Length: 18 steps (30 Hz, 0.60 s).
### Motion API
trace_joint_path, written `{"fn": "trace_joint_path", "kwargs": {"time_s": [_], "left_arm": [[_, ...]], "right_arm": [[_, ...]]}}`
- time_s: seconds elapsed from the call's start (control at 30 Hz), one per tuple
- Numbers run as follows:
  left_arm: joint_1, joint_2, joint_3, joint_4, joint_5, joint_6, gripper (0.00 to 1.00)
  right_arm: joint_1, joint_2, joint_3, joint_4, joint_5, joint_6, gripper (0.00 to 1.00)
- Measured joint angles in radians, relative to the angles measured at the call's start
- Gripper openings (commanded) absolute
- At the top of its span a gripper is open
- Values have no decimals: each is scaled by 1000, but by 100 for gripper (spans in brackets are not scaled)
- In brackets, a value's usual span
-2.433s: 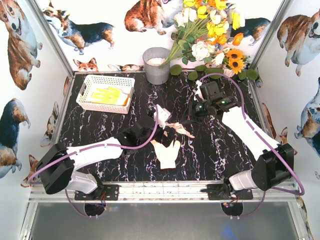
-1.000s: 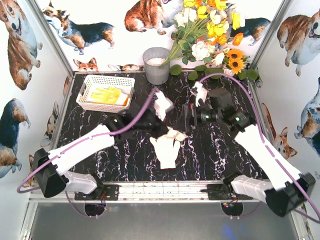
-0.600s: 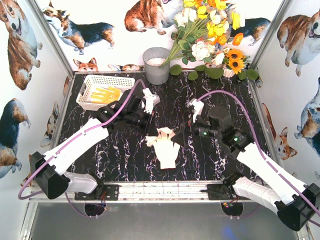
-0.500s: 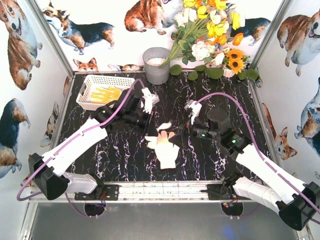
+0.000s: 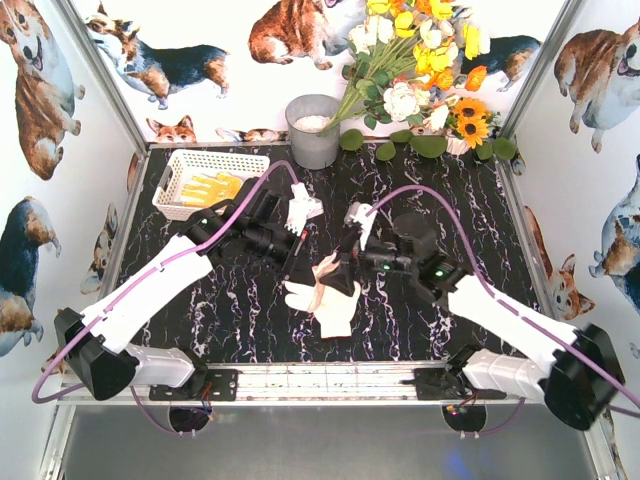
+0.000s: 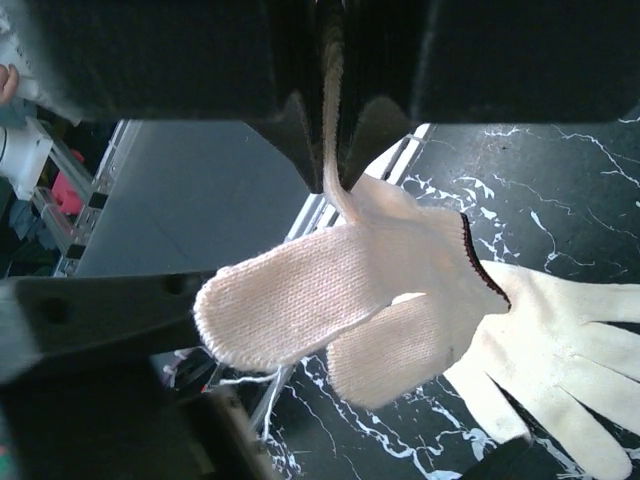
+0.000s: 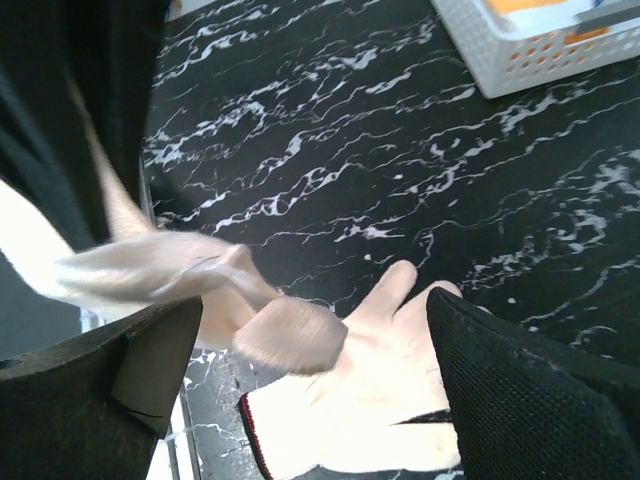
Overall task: Put the gloves into the storage basket
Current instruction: Pair the glove with the glove.
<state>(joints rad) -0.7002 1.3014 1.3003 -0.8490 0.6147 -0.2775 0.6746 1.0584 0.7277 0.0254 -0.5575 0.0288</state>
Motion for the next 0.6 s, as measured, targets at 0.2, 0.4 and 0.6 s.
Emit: {"fn": "trace_joint_path", "kwargs": {"time_s": [0.2, 0.4, 0.6], "left_arm": [[0, 2, 47, -57, 3, 75, 0], [4, 20, 59, -56, -72, 112, 0], [9, 109, 66, -40, -142, 134, 2]], "right_arm": [[20, 103, 5, 71, -108, 41, 48], [33, 118, 35, 40, -125, 140, 0], [32, 45, 48, -130, -50, 291, 0]]}}
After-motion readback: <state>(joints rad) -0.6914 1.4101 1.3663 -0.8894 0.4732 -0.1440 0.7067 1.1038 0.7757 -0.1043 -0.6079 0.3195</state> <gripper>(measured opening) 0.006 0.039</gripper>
